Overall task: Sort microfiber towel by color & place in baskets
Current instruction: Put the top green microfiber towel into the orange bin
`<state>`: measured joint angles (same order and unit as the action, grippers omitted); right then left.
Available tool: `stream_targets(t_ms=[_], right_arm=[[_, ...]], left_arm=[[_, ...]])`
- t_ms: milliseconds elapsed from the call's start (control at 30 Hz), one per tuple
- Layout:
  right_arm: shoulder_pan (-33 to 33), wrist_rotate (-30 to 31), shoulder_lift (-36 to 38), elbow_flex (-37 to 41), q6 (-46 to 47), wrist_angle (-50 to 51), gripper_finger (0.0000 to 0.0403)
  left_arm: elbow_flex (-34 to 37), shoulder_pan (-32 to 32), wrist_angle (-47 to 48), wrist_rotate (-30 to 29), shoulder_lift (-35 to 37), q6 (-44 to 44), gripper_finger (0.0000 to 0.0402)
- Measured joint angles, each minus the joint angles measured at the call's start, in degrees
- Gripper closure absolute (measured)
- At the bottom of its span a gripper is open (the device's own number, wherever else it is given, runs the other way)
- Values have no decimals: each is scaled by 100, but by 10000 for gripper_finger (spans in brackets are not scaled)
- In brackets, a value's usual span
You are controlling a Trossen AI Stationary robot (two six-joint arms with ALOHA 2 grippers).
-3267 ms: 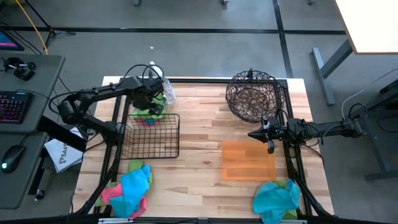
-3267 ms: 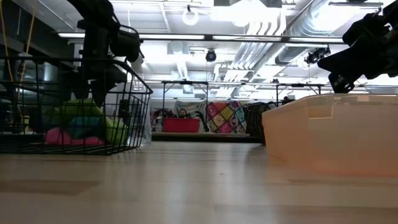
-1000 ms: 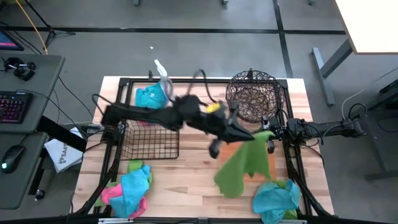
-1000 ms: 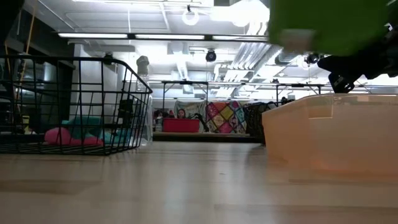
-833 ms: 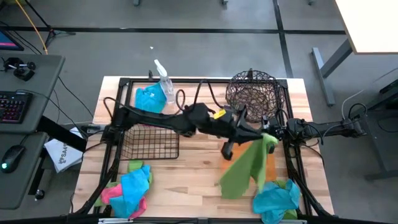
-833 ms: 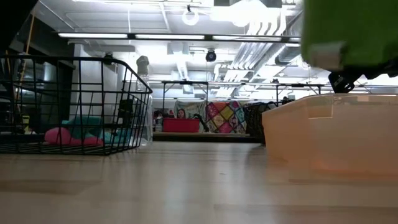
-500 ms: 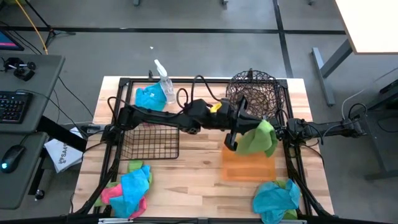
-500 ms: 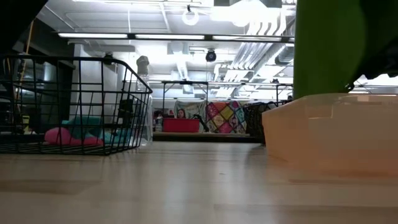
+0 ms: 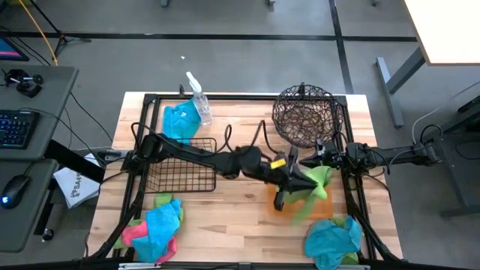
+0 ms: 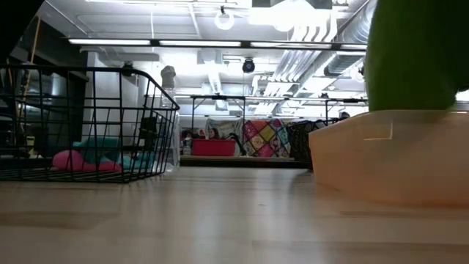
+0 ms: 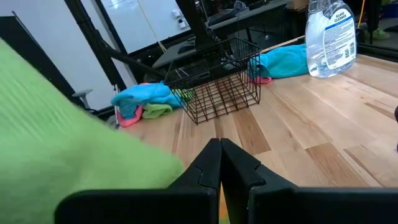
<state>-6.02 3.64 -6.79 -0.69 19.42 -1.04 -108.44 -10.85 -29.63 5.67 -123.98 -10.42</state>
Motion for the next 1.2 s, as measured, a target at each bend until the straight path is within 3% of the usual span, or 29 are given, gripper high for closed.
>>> stream_targets(t_ms=[200, 333, 533, 600, 767, 900, 1033, 1200], right_arm=[[0, -2, 0, 0, 0, -1, 402], [0, 0, 0, 0, 0, 0, 402], [0, -2, 0, 0, 0, -2, 402], [0, -1, 0, 0, 0, -2, 402], [0, -2, 0, 0, 0, -2, 402], [0, -1, 0, 0, 0, -1, 402], [1, -1, 0, 0, 0, -2, 402], [1, -1, 0, 0, 0, -2, 402]], left_arm=[[724, -13, -43, -181, -4, -551, 401], [1097, -60, -31, -622, 7, -546, 401], [1350, 136, 338, -1492, 7, 171, 401], [1360, 221, 850, -1372, 7, 226, 401], [1373, 272, 1787, -414, -2, 9, 401], [1368, 212, 2371, -536, 0, 243, 392], [1368, 287, 2651, -509, 0, 64, 349], [1346, 341, 2797, -5, 8, -99, 262]])
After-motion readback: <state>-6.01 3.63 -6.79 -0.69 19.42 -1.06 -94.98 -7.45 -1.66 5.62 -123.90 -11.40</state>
